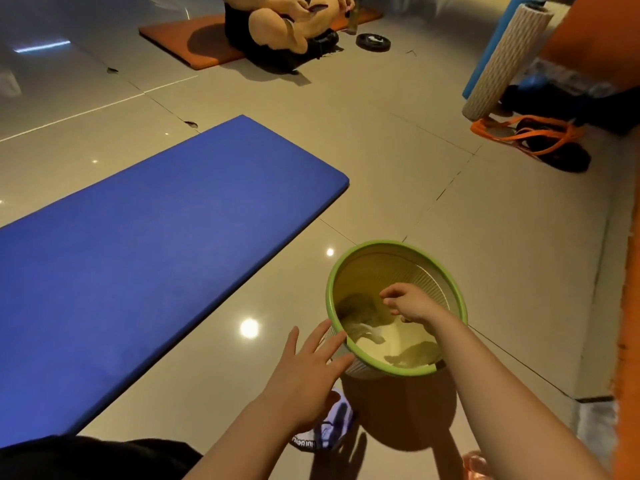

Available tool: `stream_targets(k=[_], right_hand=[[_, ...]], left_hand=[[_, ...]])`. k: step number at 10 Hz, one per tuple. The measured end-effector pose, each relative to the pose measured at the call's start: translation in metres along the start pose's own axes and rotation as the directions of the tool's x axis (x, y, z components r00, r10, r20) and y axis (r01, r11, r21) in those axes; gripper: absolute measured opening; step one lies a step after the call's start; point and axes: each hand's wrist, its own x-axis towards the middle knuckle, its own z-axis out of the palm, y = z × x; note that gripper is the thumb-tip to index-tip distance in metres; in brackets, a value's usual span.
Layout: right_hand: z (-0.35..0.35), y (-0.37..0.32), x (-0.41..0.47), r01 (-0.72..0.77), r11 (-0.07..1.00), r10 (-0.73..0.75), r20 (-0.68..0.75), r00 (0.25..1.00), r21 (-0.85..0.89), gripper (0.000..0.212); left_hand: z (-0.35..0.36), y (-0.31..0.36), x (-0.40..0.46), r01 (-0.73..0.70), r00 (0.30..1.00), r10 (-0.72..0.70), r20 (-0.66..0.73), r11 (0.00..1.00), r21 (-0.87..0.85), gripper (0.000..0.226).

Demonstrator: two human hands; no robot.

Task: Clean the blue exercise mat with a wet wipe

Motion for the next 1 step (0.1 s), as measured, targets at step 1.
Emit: stream_targets(k=[1], right_hand=[[-0.0044, 0.0000, -0.0199, 0.138, 0.978, -0.119, -0.123, 0.985, 0.155, 0.017]], left_hand=[[-0.0110, 0.0024, -0.0050, -0.002, 0.996, -0.004, -0.087, 0.998, -0.067, 0.058]])
